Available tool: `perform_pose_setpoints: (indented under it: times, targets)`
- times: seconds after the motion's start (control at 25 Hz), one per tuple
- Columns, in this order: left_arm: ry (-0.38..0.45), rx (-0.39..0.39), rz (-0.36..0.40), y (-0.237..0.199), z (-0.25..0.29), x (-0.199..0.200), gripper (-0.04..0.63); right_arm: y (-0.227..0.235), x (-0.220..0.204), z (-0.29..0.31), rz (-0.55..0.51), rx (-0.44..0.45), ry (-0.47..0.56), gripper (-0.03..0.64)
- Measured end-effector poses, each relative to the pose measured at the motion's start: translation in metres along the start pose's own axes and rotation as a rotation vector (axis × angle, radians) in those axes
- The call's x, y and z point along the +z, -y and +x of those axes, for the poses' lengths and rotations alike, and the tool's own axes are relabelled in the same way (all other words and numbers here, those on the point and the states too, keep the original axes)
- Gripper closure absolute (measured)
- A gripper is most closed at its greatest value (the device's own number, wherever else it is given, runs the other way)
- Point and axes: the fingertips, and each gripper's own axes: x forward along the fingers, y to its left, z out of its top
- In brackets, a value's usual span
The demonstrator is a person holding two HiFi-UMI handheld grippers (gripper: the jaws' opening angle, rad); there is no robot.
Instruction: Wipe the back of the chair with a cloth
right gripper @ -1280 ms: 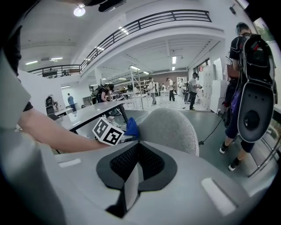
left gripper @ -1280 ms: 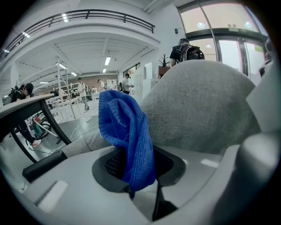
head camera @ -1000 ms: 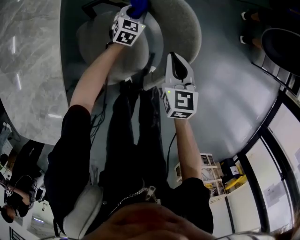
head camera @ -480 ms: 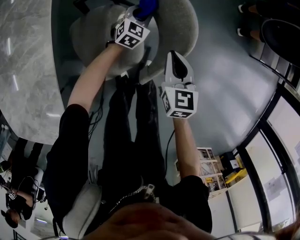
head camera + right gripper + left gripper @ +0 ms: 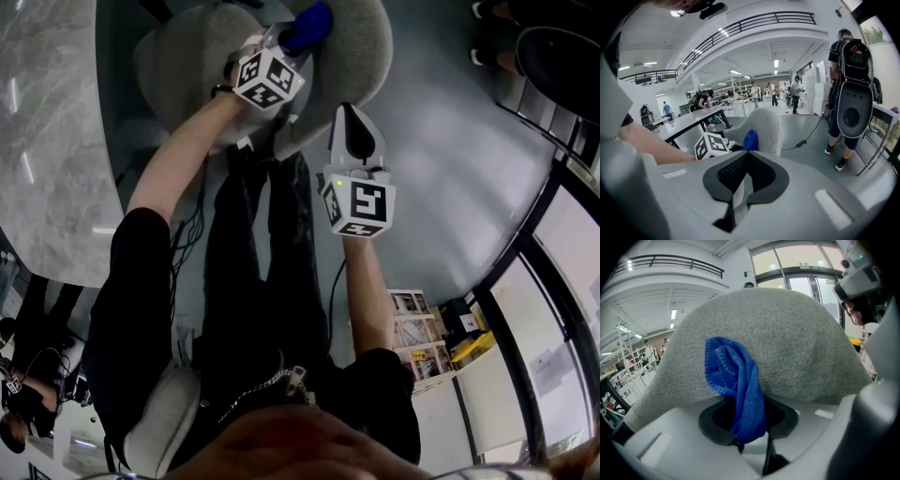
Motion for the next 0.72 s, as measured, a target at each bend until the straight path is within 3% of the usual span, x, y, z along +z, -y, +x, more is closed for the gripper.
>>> perform_pose_setpoints:
  times: [0.72]
  targets:
    - [0.033,-0.298,0.214,0.111,-0.045,-0.001,0.483,0.014,-0.006,-0.022,0.024,-0.033,0.013,0.614]
